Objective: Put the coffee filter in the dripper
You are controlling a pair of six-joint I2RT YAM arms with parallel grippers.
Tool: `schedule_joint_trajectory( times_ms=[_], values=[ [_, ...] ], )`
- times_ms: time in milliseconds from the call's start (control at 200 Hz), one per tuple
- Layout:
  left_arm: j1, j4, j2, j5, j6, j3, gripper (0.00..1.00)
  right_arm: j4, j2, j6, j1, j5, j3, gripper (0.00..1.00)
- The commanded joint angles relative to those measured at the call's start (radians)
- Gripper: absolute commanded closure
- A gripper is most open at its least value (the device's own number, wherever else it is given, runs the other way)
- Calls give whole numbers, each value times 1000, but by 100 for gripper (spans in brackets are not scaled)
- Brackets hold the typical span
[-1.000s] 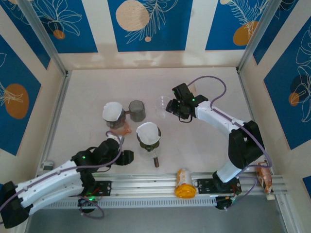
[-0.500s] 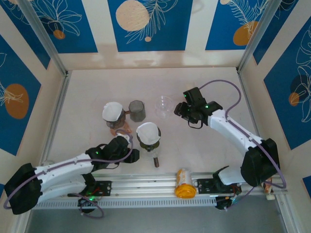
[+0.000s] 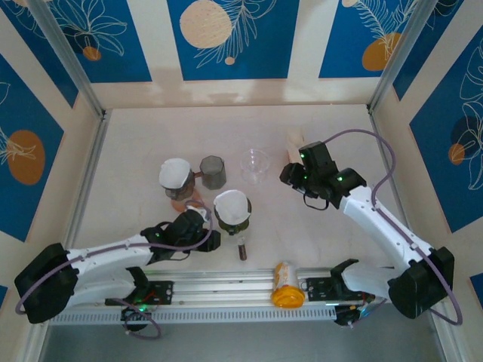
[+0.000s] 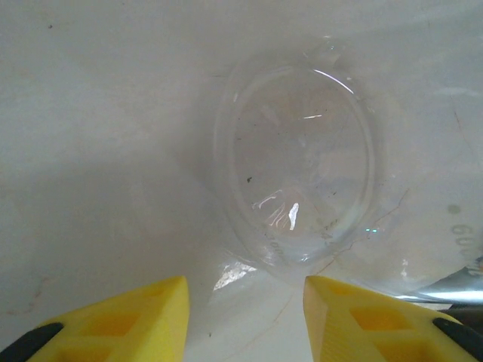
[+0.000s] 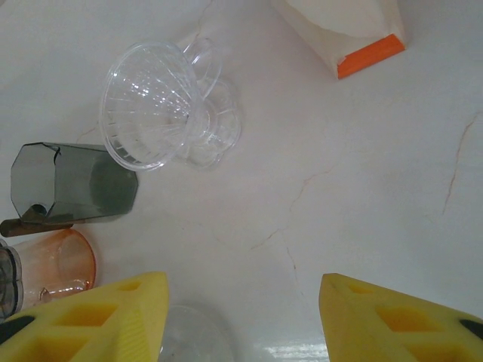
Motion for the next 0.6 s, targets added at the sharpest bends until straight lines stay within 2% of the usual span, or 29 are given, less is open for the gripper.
schedule_joint_trajectory(
  times_ms=[0, 205, 395, 595],
  values=[
    [0, 43, 36, 31, -9, 33, 57, -35, -37, -12, -9, 12, -20, 44],
    [-6, 45, 68, 31, -15, 56, 57, -49, -61, -14, -10, -16, -49, 44],
    [-7, -24, 8, 2, -12, 63, 56, -68, -80, -15, 7, -44, -100, 44],
    [-6, -118, -72, -4, -14, 59, 54, -107, -82, -25, 89, -81, -158, 46]
  ],
)
